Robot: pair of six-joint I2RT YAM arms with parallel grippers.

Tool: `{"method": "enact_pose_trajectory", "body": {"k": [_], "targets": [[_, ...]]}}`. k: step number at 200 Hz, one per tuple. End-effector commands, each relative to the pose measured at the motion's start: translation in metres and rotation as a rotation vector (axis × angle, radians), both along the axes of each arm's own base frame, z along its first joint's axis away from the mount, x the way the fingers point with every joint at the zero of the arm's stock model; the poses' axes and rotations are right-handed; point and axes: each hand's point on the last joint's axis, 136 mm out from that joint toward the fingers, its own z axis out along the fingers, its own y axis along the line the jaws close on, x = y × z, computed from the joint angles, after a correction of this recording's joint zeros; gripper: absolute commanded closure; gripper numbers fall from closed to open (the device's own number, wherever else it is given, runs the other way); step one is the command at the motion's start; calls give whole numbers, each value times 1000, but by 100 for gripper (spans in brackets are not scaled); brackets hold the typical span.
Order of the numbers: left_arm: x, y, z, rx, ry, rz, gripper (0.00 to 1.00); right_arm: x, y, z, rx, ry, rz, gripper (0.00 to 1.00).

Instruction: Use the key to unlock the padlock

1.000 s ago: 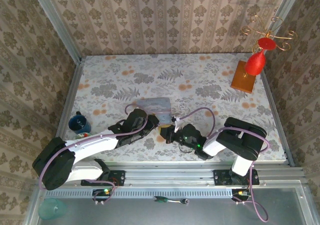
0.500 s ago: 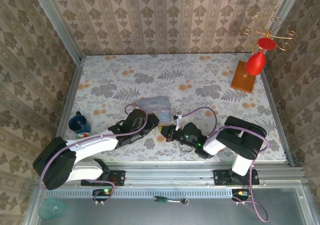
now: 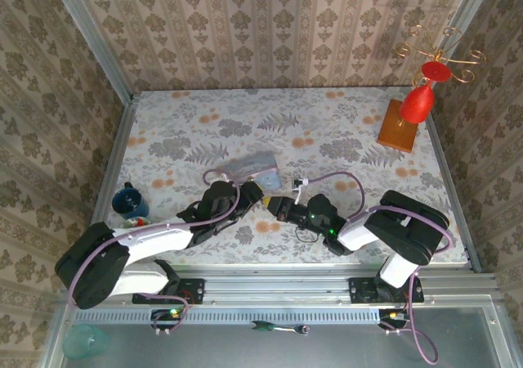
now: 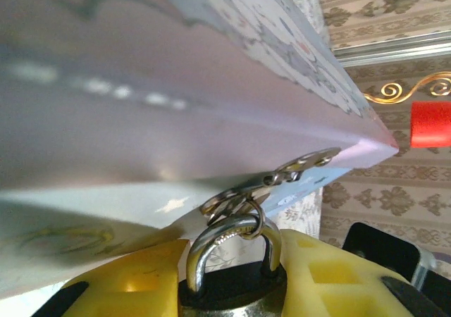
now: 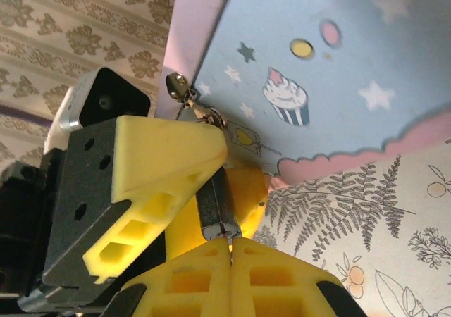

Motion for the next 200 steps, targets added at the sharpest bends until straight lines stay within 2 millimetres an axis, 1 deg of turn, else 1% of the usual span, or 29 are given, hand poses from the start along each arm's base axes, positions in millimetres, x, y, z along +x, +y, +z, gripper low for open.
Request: {"method": "enact_pose_trajectory", "body": {"k": [1,26,53,75,88,129,148,163,166,167,187,200], "targets": [[-10,-23,28,-109,-94,-119,100,11,-4,36,162,19,-42,100],[-10,-30,37,-133,-132,-138,100,15,-9,42,203,45,-70,100],[-11,-31,39,-137,-146,-144,100,22,-18,40,247,100,-119,100],[-10,-31,36,-122,-136,-144,100,23,-17,41,239,89,-110,100],[-9,-29,32,-109,-123,-136,100,23,-17,34,222,97,-110,100],[-7,-17,21,-53,-116,-109,100,16,-18,-1,136,138,-100,100],[-6,-12,17,-30,-118,-101,100,13,-19,-9,108,143,-95,100],[-5,-10,15,-18,-117,-96,100,11,-20,-11,96,135,-93,100],[-5,-10,15,-16,-114,-95,100,11,-20,-12,91,133,-92,99],[-5,-10,15,-15,-115,-95,100,11,-20,-12,91,132,-93,97],[-4,-10,13,-4,-108,-89,100,11,-23,-12,64,102,-94,78],[-3,-9,11,2,-96,-83,100,9,-22,-15,19,79,-79,70]]}}
